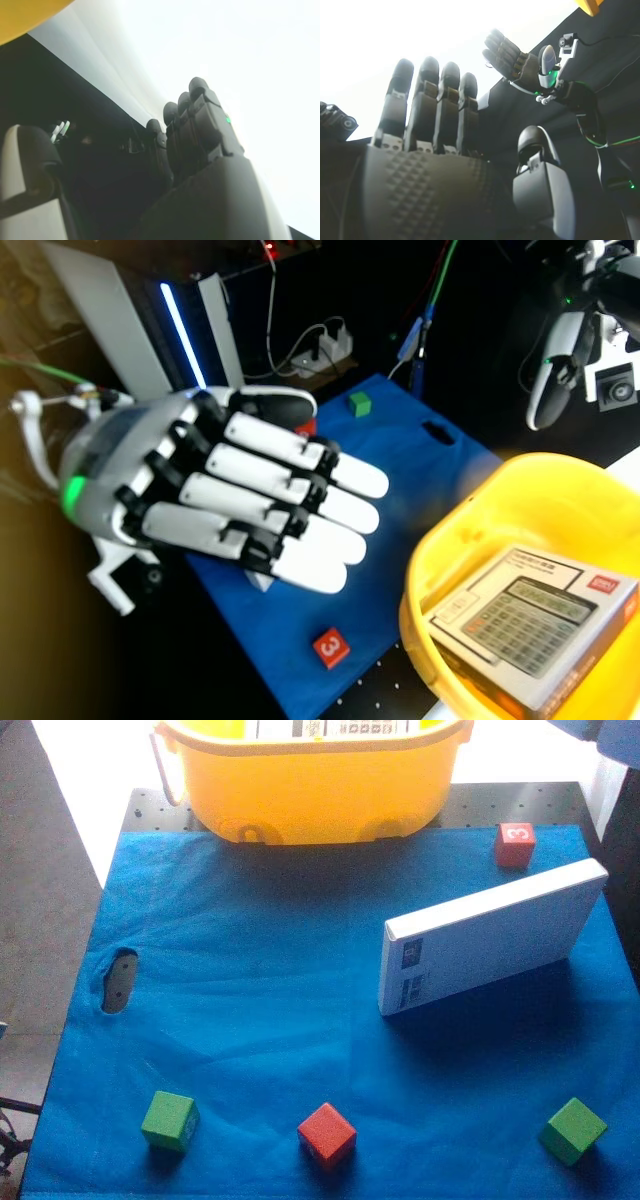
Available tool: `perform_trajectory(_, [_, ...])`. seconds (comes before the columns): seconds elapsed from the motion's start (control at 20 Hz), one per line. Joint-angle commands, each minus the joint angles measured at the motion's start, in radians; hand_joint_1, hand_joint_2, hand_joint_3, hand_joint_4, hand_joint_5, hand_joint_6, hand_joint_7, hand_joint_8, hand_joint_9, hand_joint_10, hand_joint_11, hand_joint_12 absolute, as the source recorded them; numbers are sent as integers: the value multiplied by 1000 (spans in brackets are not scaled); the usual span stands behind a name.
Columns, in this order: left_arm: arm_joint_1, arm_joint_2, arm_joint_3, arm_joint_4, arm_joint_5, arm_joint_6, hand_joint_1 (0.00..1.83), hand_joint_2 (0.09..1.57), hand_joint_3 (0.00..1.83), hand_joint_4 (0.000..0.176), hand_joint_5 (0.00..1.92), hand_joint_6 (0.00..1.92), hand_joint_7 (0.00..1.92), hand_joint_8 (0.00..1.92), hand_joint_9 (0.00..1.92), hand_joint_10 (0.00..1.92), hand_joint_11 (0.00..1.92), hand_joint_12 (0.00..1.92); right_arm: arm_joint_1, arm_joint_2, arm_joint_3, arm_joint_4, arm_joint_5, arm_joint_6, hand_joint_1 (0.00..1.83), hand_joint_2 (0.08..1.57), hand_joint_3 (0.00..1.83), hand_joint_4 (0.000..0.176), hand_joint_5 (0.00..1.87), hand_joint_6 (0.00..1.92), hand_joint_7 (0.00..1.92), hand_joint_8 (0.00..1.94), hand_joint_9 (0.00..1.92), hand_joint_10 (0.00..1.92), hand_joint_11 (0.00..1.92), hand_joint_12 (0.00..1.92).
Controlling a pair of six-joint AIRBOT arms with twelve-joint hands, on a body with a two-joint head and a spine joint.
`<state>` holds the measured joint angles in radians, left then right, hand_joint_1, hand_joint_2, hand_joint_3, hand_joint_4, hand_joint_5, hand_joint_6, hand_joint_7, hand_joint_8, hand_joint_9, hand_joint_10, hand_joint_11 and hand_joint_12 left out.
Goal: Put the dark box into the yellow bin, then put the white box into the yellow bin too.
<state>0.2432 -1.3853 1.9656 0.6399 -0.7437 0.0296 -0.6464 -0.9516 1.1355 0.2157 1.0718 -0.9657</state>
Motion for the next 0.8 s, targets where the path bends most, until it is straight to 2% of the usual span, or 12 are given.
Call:
perform_trajectory(0.0, [-23, 12, -7, -58, -86, -5, 1201, 754, 0, 100, 466, 4, 353, 1, 341, 6, 316, 40, 19, -1, -10, -5, 119, 8, 37, 1018, 0, 0, 391, 0, 490, 0, 403, 0, 44, 597])
perform_trajectory(0.1, [-33, 37, -33, -53, -79, -5, 1192, 771, 5, 109, 487, 9, 347, 7, 306, 0, 310, 33, 19, 11, -25, -7, 119, 8, 70, 959, 0, 20, 348, 0, 463, 1, 386, 3, 63, 589])
perform_trajectory(0.15, [-41, 60, -54, -53, -78, -5, 1186, 771, 4, 126, 475, 2, 287, 0, 280, 0, 313, 32, 19, 20, -37, -14, 119, 8, 110, 863, 0, 61, 308, 0, 457, 0, 388, 0, 89, 574])
perform_trajectory(0.2, [-45, 76, -66, -53, -77, -5, 1186, 771, 4, 126, 475, 2, 287, 0, 280, 0, 313, 32, 18, 27, -46, -18, 119, 8, 110, 863, 0, 61, 308, 0, 457, 0, 388, 0, 89, 574])
perform_trajectory(0.25, [-48, 92, -80, -54, -74, -3, 1128, 778, 5, 72, 423, 0, 301, 8, 295, 7, 304, 26, 16, 33, -55, -23, 119, 8, 155, 786, 0, 91, 247, 0, 430, 0, 357, 0, 87, 560])
perform_trajectory(0.3, [-51, 106, -90, -54, -72, 0, 1128, 778, 5, 72, 423, 0, 301, 8, 295, 7, 304, 26, 13, 39, -64, -25, 119, 9, 155, 786, 0, 91, 247, 0, 430, 0, 357, 0, 87, 560])
perform_trajectory(0.35, [-54, 117, -98, -56, -72, 1, 1039, 797, 10, 4, 238, 0, 271, 1, 267, 0, 330, 36, 9, 47, -73, -28, 119, 9, 172, 736, 0, 92, 195, 0, 406, 0, 338, 0, 95, 560])
perform_trajectory(0.5, [-63, 153, -131, -57, -61, 14, 1057, 794, 0, 98, 383, 25, 130, 2, 42, 1, 37, 0, -10, 70, -99, -29, 119, 8, 199, 721, 0, 95, 164, 2, 392, 0, 324, 1, 103, 561])
perform_trajectory(0.55, [-66, 162, -140, -57, -57, 21, 1057, 794, 0, 98, 383, 25, 130, 2, 42, 1, 37, 0, -16, 73, -104, -29, 119, 8, 199, 721, 0, 95, 164, 2, 392, 0, 324, 1, 103, 561])
perform_trajectory(0.6, [-71, 177, -155, -57, -54, 30, 1056, 846, 0, 118, 239, 4, 145, 3, 159, 14, 12, 780, -29, 75, -109, -29, 119, 8, 188, 734, 0, 72, 155, 0, 375, 0, 316, 1, 102, 621])
perform_trajectory(0.7, [-74, 188, -164, -59, -54, 34, 1028, 820, 0, 131, 255, 8, 129, 0, 115, 4, 2, 893, -46, 75, -115, -29, 118, 8, 191, 736, 0, 68, 152, 0, 369, 0, 314, 1, 93, 635])
perform_trajectory(0.75, [-74, 192, -169, -60, -56, 40, 1032, 888, 2, 133, 434, 18, 269, 13, 191, 29, 0, 1010, -57, 76, -120, -29, 115, 8, 201, 767, 11, 46, 99, 2, 305, 0, 252, 2, 3, 608])
